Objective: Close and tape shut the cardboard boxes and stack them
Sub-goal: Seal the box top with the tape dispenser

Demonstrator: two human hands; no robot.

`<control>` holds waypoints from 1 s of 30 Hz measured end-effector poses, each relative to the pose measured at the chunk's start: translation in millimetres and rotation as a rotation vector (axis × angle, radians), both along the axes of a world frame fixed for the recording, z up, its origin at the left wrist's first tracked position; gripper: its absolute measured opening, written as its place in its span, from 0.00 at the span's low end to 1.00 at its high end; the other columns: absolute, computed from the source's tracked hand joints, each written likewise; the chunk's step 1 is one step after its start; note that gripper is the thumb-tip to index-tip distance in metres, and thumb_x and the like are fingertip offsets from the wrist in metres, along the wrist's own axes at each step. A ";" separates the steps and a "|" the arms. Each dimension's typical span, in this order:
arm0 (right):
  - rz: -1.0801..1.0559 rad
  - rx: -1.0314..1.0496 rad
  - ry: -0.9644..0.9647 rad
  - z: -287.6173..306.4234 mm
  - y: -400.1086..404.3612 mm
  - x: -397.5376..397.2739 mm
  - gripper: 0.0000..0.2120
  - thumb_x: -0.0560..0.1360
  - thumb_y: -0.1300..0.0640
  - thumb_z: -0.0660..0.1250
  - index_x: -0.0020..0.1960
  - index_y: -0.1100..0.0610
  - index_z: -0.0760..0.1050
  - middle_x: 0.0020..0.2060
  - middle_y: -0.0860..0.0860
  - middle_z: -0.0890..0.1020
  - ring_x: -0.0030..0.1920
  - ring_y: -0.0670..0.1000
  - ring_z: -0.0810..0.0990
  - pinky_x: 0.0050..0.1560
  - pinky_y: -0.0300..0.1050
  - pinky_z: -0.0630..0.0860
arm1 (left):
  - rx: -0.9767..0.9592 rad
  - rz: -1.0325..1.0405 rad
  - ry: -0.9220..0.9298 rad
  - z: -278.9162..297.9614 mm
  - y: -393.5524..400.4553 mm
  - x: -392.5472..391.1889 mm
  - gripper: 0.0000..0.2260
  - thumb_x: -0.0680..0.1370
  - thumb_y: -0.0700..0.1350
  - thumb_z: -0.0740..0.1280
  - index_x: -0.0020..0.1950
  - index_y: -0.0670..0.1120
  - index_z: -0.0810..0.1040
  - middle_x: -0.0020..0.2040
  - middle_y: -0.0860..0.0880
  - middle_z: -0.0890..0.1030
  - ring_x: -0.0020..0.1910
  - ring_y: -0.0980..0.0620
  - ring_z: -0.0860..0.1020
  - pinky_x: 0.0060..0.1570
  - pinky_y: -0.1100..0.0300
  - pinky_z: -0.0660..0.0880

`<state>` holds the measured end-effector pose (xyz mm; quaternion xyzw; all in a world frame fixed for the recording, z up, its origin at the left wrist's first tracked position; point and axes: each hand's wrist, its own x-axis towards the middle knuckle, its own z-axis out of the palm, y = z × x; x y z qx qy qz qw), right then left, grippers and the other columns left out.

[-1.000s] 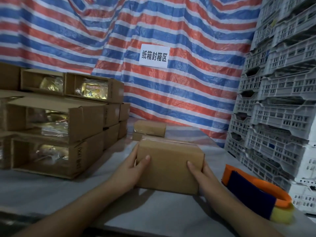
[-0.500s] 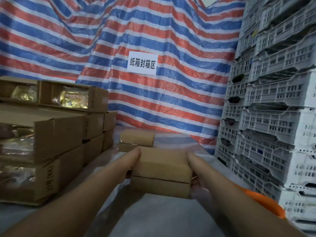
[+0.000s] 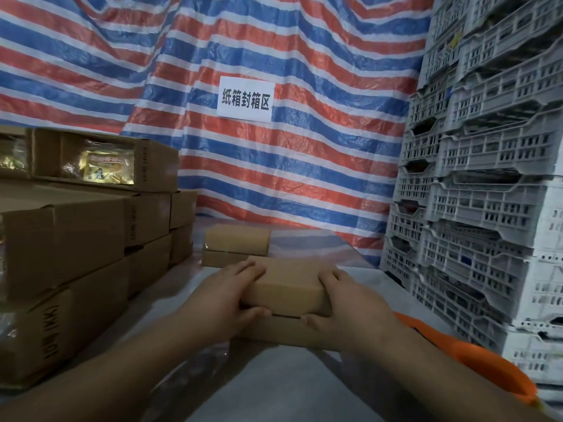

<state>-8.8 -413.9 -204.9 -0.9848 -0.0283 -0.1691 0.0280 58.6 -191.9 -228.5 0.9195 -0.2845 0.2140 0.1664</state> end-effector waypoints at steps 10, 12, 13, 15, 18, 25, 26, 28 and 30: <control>-0.203 -0.170 0.147 29.7 -14.3 70.5 0.28 0.76 0.45 0.70 0.71 0.55 0.67 0.64 0.54 0.76 0.64 0.55 0.76 0.65 0.49 0.73 | 0.144 0.111 -0.110 7.6 -59.6 76.2 0.31 0.73 0.66 0.66 0.73 0.58 0.62 0.75 0.52 0.65 0.74 0.49 0.60 0.73 0.50 0.57; -0.246 -0.190 0.168 27.3 -17.8 90.2 0.28 0.78 0.48 0.69 0.73 0.57 0.65 0.66 0.56 0.75 0.66 0.56 0.74 0.67 0.51 0.71 | 0.131 0.128 -0.094 4.4 -67.6 92.8 0.32 0.73 0.66 0.66 0.73 0.59 0.61 0.74 0.52 0.65 0.74 0.49 0.61 0.72 0.50 0.58; -0.267 -0.204 0.173 26.5 -19.1 100.1 0.28 0.79 0.49 0.68 0.74 0.58 0.65 0.67 0.56 0.74 0.67 0.56 0.74 0.68 0.52 0.70 | 0.131 0.141 -0.095 3.5 -70.7 101.1 0.32 0.73 0.66 0.65 0.73 0.59 0.61 0.74 0.52 0.65 0.73 0.49 0.61 0.72 0.49 0.58; -0.301 -0.215 0.179 24.6 -20.6 118.5 0.27 0.80 0.50 0.67 0.74 0.59 0.65 0.68 0.57 0.74 0.68 0.57 0.73 0.68 0.53 0.70 | 0.142 0.160 -0.104 2.9 -74.7 116.4 0.32 0.73 0.67 0.65 0.74 0.59 0.61 0.75 0.51 0.64 0.74 0.48 0.61 0.72 0.49 0.58; -0.328 -0.211 0.185 23.3 -25.4 143.0 0.26 0.80 0.50 0.67 0.74 0.59 0.67 0.68 0.57 0.74 0.68 0.58 0.72 0.69 0.55 0.69 | 0.164 0.172 -0.131 3.7 -82.4 139.5 0.32 0.74 0.68 0.63 0.74 0.58 0.61 0.76 0.49 0.62 0.75 0.47 0.60 0.73 0.49 0.57; -0.340 -0.001 0.299 35.6 -37.4 194.5 0.36 0.76 0.47 0.71 0.78 0.52 0.59 0.71 0.55 0.68 0.72 0.60 0.67 0.74 0.58 0.65 | 0.193 0.189 -0.147 3.8 -96.5 189.9 0.32 0.74 0.68 0.62 0.75 0.58 0.60 0.79 0.47 0.57 0.77 0.45 0.56 0.75 0.46 0.53; -0.327 0.011 0.306 36.3 -39.3 203.1 0.36 0.76 0.47 0.72 0.78 0.52 0.59 0.72 0.55 0.68 0.72 0.60 0.67 0.74 0.58 0.65 | 0.200 0.192 -0.148 4.3 -96.9 196.2 0.32 0.75 0.68 0.62 0.75 0.58 0.60 0.79 0.47 0.57 0.77 0.44 0.55 0.75 0.46 0.52; -0.337 0.016 0.311 34.5 -41.9 220.7 0.37 0.75 0.47 0.73 0.78 0.51 0.59 0.72 0.55 0.68 0.72 0.60 0.67 0.74 0.58 0.65 | 0.214 0.202 -0.147 4.7 -97.4 207.7 0.32 0.75 0.68 0.62 0.75 0.58 0.60 0.79 0.47 0.57 0.77 0.44 0.55 0.75 0.45 0.52; -0.367 0.014 0.292 29.7 -44.5 237.9 0.34 0.75 0.48 0.72 0.76 0.52 0.62 0.71 0.55 0.70 0.72 0.60 0.68 0.73 0.58 0.65 | 0.213 0.213 -0.139 4.1 -98.3 217.3 0.32 0.75 0.68 0.62 0.75 0.58 0.60 0.79 0.46 0.57 0.77 0.43 0.55 0.75 0.44 0.51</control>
